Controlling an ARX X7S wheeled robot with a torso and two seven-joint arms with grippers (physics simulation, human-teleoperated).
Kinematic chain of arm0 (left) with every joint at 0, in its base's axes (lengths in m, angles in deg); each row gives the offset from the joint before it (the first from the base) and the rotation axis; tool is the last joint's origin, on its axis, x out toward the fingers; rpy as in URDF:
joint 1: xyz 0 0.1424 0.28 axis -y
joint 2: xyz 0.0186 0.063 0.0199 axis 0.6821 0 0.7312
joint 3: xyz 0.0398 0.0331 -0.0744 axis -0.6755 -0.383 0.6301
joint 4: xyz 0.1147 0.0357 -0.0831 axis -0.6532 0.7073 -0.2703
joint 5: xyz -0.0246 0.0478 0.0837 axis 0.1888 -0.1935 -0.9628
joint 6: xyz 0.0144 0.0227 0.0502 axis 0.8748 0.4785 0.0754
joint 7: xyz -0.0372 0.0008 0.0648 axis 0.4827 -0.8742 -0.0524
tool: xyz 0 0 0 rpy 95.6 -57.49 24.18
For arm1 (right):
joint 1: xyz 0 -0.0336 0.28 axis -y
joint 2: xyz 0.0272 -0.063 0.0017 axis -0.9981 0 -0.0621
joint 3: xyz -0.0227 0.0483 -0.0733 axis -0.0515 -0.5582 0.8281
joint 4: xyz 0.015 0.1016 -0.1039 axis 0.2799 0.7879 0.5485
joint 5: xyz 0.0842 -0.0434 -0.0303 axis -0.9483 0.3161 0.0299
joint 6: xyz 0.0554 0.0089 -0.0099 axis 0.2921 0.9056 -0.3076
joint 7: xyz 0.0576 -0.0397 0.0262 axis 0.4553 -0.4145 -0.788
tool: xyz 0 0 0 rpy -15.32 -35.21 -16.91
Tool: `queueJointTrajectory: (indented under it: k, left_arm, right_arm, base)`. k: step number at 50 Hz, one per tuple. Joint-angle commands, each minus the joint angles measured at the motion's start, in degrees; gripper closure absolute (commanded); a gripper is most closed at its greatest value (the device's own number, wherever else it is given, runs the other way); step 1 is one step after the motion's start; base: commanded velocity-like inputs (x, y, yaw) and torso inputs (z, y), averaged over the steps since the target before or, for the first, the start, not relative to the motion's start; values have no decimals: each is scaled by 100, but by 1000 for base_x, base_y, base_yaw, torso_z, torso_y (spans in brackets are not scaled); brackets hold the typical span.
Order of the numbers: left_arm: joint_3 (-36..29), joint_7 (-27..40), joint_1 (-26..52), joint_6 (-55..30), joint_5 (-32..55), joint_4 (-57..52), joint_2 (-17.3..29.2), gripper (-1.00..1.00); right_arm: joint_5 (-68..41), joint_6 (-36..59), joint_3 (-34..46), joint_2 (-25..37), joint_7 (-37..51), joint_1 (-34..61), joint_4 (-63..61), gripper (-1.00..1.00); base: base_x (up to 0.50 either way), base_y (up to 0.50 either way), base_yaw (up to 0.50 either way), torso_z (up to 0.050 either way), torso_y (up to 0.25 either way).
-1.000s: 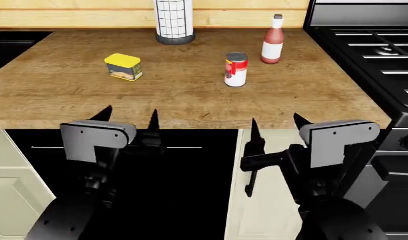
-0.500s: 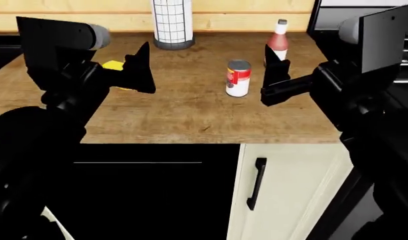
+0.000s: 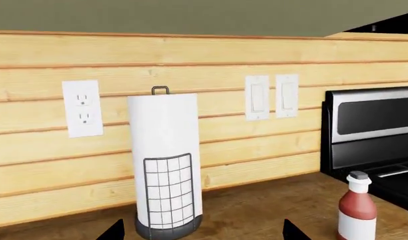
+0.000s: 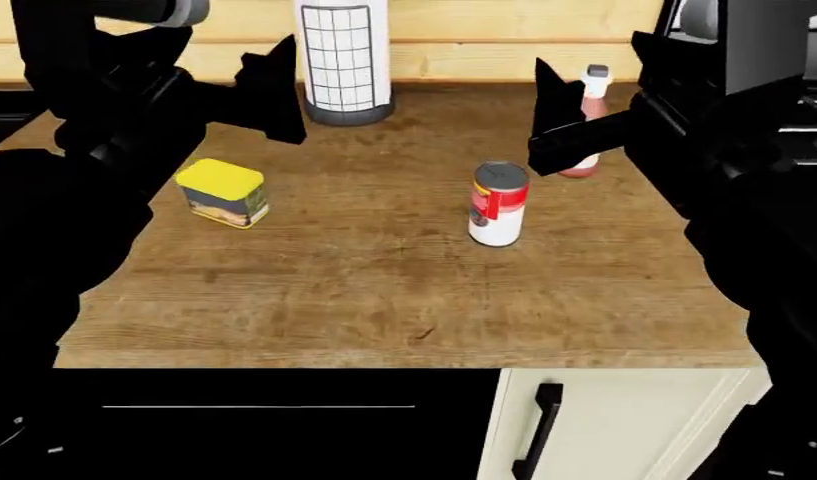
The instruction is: Pick the cans from the counter and place them in their designated side in the cabinet.
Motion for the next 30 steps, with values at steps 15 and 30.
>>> queueJointTrajectory:
  k: [15,30]
  left_arm:
    - [-17,19,178,-92,103,88,41,-100]
    - [-6,87,129,-118,130,86,56,-100]
  right_arm:
    - [-449,564,-408,-111,-225,-736,661,-100]
    - [-325,181,49,-147,-386,-1035,1451,-100]
  base:
    - [0,0,0,0,0]
    - [0,0,0,0,0]
